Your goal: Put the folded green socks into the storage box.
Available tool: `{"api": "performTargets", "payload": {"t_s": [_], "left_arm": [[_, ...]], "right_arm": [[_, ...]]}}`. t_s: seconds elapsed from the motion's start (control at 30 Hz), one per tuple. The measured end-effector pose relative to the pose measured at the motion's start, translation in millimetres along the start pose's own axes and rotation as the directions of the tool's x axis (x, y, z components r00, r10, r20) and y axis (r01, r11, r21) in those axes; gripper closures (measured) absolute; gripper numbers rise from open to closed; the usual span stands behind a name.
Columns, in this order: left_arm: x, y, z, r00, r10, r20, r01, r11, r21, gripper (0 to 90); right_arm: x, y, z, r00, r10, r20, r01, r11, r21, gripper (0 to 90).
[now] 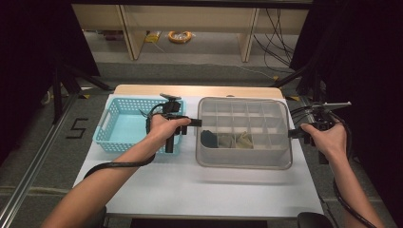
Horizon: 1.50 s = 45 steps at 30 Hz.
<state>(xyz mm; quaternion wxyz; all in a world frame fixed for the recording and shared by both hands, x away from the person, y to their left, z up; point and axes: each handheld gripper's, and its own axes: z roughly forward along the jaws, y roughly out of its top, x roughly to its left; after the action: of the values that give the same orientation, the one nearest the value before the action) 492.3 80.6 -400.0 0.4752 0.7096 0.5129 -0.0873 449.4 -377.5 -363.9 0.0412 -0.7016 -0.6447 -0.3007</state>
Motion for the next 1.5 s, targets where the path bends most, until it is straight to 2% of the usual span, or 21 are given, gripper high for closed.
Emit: {"api": "performTargets", "payload": {"t_s": [0.33,0.4,0.43,0.47,0.5,0.6,0.63,0.7,0.8,0.83,0.87,1.0,1.1,1.13,1.17,1.2,1.27,1.3,1.37,1.4,1.5], "left_arm": [[4.9,5.6,11.1,0.9997,0.001,-0.026,-0.001,0.9999,0.015,72.2],[7.2,7.1,11.5,0.999,0.027,-0.035,-0.026,0.9992,0.032,71.9],[5.2,7.0,13.6,0.9993,-0.004,-0.038,0.004,1.0,0.005,71.7],[5.0,7.1,14.1,0.9988,-0.009,-0.048,0.009,1.0,0.003,71.7],[6.9,7.8,14.2,0.9994,0.0,-0.034,0.001,0.9999,0.011,71.5],[8.0,8.8,15.6,0.9994,-0.009,-0.034,0.009,0.9999,0.011,71.4],[8.2,8.8,16.0,0.9991,-0.004,-0.042,0.004,0.9999,0.012,71.3],[7.6,8.9,17.3,0.9986,-0.005,-0.052,0.005,1.0,0.004,71.1],[7.7,10.1,18.3,0.9986,-0.002,-0.053,0.003,0.9999,0.01,70.8],[7.8,10.5,18.8,0.9987,0.002,-0.051,-0.001,0.9999,0.015,70.7],[7.8,10.6,19.6,0.9983,0.01,-0.058,-0.009,0.9998,0.018,70.5],[6.8,10.6,22.7,0.9949,0.027,-0.097,-0.023,0.9991,0.036,69.3],[8.2,11.9,25.5,0.9938,0.0,-0.111,0.004,0.9993,0.036,67.0],[7.9,12.4,25.0,0.9926,0.022,-0.119,-0.019,0.9994,0.028,68.3],[5.6,14.4,23.3,0.9901,0.034,-0.136,-0.033,0.9994,0.014,67.9],[4.5,15.9,21.6,0.9893,0.038,-0.141,-0.036,0.9993,0.012,66.9],[1.0,19.3,17.5,0.9866,0.06,-0.152,-0.062,0.9981,-0.007,65.2],[-0.1,20.0,14.7,0.9822,0.095,-0.162,-0.096,0.9954,0.002,65.4],[-2.5,20.0,10.2,0.9829,0.107,-0.15,-0.109,0.994,-0.006,69.5],[-3.3,19.4,7.1,0.9821,0.117,-0.147,-0.119,0.9929,-0.004,71.7],[-8.2,14.6,-2.5,0.9792,0.147,-0.14,-0.15,0.9887,-0.005,80.0]], "right_arm": [[-4.7,11.0,7.7,0.9996,-0.008,0.026,0.007,1.0,0.01,74.3],[-5.0,12.7,8.9,0.9992,-0.012,0.038,0.012,1.0,0.008,74.2],[-3.1,12.9,10.4,0.9994,0.017,0.03,-0.017,1.0,0.004,74.2],[-4.5,13.8,10.3,0.9993,-0.007,0.036,0.006,1.0,0.006,74.2],[-2.4,14.2,10.9,0.9993,0.021,0.032,-0.021,1.0,0.007,74.2],[-7.0,16.3,11.8,0.9979,-0.044,0.048,0.045,0.999,-0.004,74.2],[-3.0,17.1,11.6,0.9992,0.012,0.039,-0.012,1.0,0.011,74.2],[-2.6,18.1,12.1,0.999,0.017,0.042,-0.017,1.0,0.01,74.1],[-6.9,19.2,11.6,0.998,-0.034,0.052,0.033,0.999,0.02,74.0],[-5.1,19.1,12.1,0.999,0.002,0.045,-0.003,1.0,0.021,74.0],[-7.3,19.8,12.6,0.9983,-0.027,0.052,0.027,1.0,0.016,73.9],[-3.4,21.5,15.1,0.9972,0.03,0.069,-0.028,0.999,-0.027,74.9],[-5.0,22.0,13.7,0.9966,0.025,0.079,-0.021,0.998,-0.053,77.9],[-4.3,22.4,12.0,0.9952,0.031,0.093,-0.028,0.999,-0.028,77.7],[-7.9,21.9,11.7,0.9934,-0.031,0.111,0.035,0.999,-0.034,77.7],[-5.8,21.9,11.7,0.995,0.011,0.099,-0.007,0.999,-0.05,78.1],[-7.6,20.5,11.0,0.9942,0.005,0.107,0.002,0.998,-0.063,80.0],[-7.2,19.1,10.9,0.9941,0.021,0.106,-0.013,0.997,-0.076,82.2],[-5.4,17.0,7.5,0.9925,0.061,0.106,-0.055,0.997,-0.058,86.9],[-9.3,13.8,7.4,0.9935,0.0,0.114,0.01,0.997,-0.081,89.4],[-8.6,6.7,4.9,0.9933,0.004,0.115,0.004,0.998,-0.066,90.0]]}}
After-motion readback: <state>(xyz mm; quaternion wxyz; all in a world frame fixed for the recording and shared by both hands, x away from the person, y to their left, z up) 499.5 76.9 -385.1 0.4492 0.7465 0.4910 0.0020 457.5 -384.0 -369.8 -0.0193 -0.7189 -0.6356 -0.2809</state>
